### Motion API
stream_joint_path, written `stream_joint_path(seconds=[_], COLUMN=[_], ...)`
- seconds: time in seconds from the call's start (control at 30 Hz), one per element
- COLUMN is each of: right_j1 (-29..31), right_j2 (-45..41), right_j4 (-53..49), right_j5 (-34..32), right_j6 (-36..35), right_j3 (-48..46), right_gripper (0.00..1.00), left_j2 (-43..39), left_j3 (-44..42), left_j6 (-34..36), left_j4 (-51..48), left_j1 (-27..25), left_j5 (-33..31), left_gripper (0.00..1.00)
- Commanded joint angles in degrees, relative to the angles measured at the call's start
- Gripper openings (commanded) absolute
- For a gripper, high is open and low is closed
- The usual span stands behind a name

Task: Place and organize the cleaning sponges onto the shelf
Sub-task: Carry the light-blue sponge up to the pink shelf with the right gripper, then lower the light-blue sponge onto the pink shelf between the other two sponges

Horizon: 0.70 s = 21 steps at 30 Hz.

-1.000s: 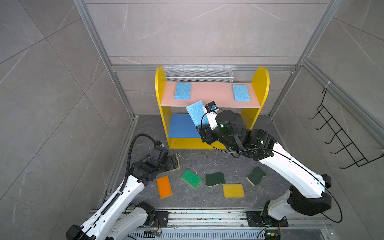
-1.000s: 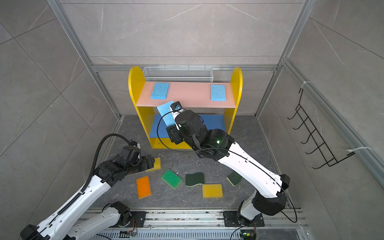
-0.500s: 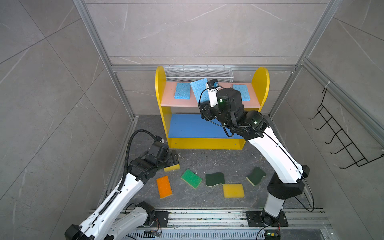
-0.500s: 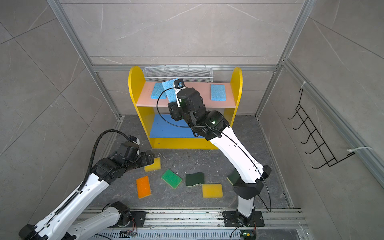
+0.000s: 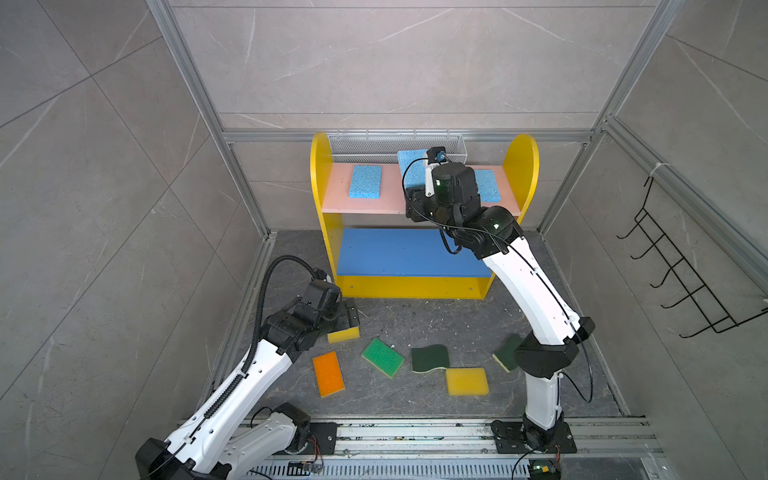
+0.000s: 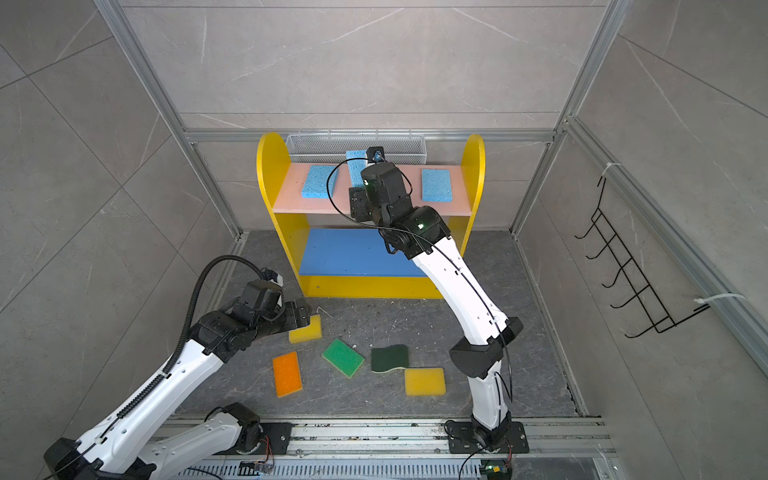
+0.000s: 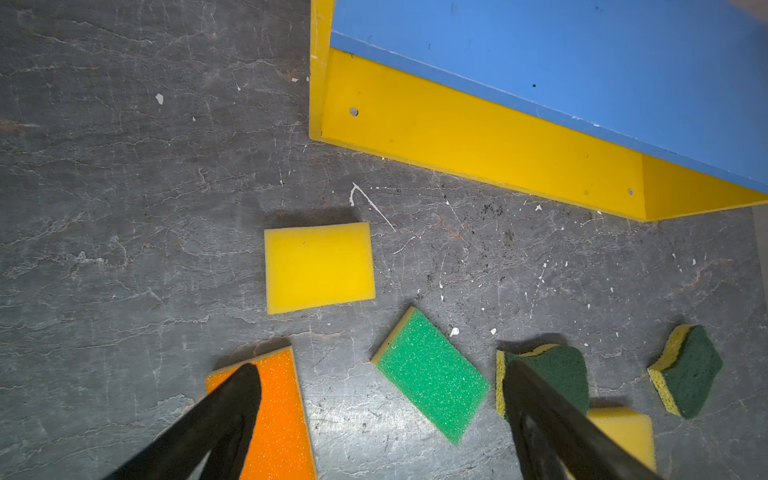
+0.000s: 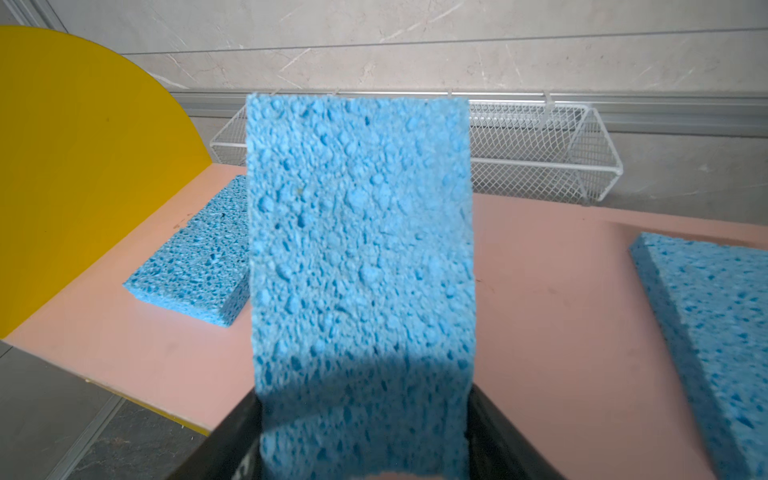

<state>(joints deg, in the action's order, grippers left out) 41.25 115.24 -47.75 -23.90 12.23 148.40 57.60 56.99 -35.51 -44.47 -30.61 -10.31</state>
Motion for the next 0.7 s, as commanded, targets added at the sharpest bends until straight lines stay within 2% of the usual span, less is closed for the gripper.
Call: stream_joint_path(seconds=[0.0,0.33,0.67], right_j1=[-0.77,-1.5,-1.44], right_j2=[2.53,5.34,7.02], right_j4=[-1.28,-1.98,-3.79], right_j5=[-1.27,-5.17,-6.14], right_j6=[2.59,3.73,4.5], right_j3=[4.17,6.38,7.74], right_gripper=[0.71,0.7,0.7], left_j2=[0.45,0.95,1.02], left_j3=[2.07,1.43,0.64], left_j6=[1.74,2.41,1.98], left_j4=[1.92,2.37,3.43], left_j1=[-0.07,-0.15,-0.15], left_j5=[0.2,-0.24,0.2], left_gripper=[0.93,0.93,0.94])
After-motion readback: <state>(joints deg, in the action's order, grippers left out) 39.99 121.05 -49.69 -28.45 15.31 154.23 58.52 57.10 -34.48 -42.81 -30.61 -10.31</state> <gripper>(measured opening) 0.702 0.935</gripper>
